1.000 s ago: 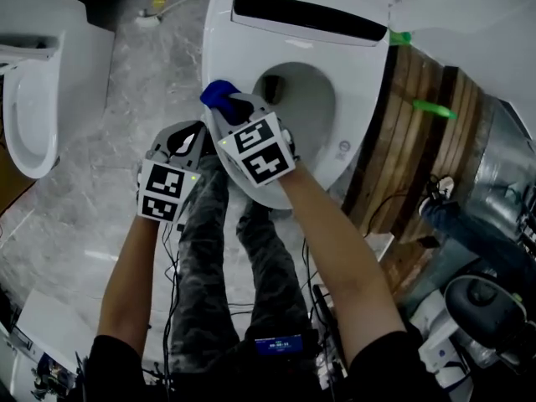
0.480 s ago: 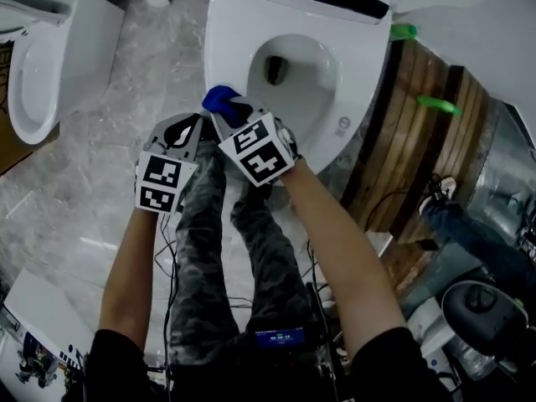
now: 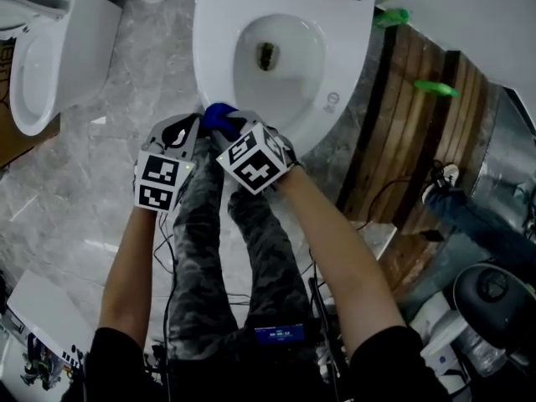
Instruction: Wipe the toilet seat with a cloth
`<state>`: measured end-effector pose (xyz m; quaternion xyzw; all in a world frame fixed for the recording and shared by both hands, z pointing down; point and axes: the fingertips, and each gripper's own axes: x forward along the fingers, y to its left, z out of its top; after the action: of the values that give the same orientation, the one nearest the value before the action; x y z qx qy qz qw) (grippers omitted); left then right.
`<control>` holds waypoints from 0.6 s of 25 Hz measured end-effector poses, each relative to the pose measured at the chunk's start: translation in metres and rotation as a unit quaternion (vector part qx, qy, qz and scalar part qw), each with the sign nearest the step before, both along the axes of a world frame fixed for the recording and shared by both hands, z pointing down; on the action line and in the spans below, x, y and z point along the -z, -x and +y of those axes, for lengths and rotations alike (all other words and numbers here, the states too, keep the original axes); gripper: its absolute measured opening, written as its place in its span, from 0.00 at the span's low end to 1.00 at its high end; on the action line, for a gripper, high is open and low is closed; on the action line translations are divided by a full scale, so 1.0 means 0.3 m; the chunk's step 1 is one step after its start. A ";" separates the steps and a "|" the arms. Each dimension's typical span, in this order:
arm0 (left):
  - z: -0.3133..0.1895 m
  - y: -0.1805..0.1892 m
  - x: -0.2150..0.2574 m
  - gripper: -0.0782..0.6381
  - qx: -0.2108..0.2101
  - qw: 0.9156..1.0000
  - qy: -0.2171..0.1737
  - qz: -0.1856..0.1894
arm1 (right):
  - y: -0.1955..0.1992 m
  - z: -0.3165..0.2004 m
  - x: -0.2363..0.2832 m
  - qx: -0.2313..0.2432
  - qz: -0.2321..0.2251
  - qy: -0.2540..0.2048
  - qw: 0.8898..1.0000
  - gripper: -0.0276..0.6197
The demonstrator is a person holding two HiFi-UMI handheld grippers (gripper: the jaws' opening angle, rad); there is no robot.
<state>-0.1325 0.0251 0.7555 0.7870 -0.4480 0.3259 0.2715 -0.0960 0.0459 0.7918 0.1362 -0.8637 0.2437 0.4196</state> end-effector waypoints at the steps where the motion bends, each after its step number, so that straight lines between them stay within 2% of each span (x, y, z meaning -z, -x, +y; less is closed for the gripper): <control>1: 0.010 -0.010 0.001 0.13 -0.003 1.000 0.000 -0.001 | -0.011 0.015 -0.001 0.000 0.003 0.000 1.000 0.13; 15: 0.114 -0.200 -0.001 0.13 -0.052 0.999 0.010 -0.001 | -0.194 0.144 -0.003 -0.040 0.002 0.022 0.999 0.13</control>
<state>-0.0726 0.0593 0.7558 0.8062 -0.4034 0.3451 0.2612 -0.0378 0.0891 0.7927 0.1619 -0.8512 0.2789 0.4140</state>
